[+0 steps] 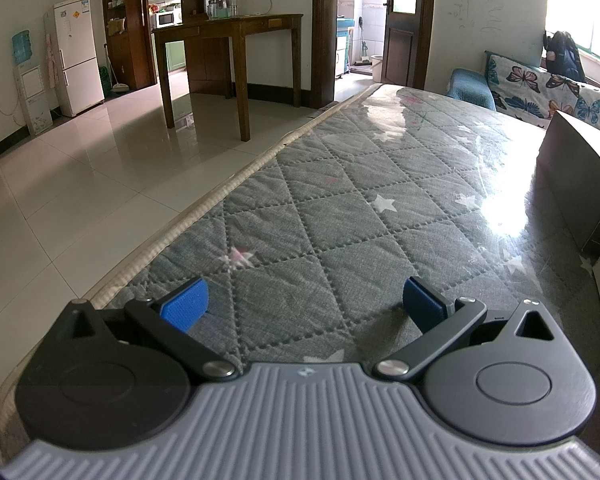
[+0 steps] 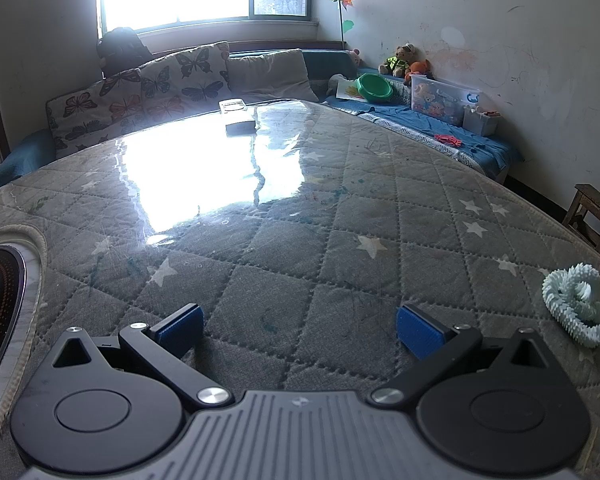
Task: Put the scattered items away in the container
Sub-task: 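Move the left tool toward the toys lying beside the white box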
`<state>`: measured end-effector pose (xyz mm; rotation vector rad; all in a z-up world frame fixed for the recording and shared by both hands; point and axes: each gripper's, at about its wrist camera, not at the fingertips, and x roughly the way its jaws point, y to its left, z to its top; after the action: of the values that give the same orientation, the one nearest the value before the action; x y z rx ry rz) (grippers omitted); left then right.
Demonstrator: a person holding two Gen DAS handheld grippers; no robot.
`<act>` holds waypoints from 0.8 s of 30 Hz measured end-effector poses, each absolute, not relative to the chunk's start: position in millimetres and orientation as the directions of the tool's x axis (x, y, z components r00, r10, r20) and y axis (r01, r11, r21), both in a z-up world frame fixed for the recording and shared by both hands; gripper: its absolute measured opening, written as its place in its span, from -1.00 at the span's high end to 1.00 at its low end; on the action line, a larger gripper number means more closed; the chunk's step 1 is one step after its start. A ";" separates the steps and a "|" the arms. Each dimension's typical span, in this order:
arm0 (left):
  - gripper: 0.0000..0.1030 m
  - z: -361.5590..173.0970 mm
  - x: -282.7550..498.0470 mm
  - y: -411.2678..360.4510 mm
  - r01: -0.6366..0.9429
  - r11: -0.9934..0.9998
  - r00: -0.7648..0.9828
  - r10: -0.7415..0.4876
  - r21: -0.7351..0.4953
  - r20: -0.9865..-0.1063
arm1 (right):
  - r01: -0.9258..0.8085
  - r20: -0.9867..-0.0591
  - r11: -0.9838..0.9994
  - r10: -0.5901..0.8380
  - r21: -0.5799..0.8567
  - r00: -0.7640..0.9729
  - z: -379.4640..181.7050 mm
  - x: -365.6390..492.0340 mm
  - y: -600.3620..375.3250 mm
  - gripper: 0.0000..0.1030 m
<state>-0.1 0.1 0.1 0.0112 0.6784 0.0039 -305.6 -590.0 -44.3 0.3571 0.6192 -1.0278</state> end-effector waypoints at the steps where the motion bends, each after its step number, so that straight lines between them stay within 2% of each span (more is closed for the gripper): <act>1: -1.00 0.1 -0.1 0.2 0.000 1.000 0.778 0.007 0.012 -0.628 | 0.876 -0.631 0.482 -0.679 0.002 0.375 -44.5 -305.8 -590.1 -1.00; 7: -1.00 0.7 -1.8 0.1 0.002 1.000 0.778 0.009 0.017 -0.628 | 0.856 -0.631 0.516 -0.662 0.008 0.405 -42.3 -312.9 -582.7 -1.00; 14: -1.00 0.0 -17.2 0.9 0.004 0.999 0.776 0.017 0.033 -0.631 | 0.787 -0.610 0.612 -0.654 -0.078 0.448 -29.5 -313.0 -555.5 -1.00; 24: -1.00 16.2 -59.6 -6.4 0.090 0.994 0.768 -0.028 0.064 -0.639 | 0.608 -0.575 0.781 -0.565 -0.142 0.592 10.3 -318.1 -491.5 -1.00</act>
<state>-59.6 -6.4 16.2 0.0932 0.6917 -0.0644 -318.1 -491.5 10.3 0.0721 0.6423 -0.6834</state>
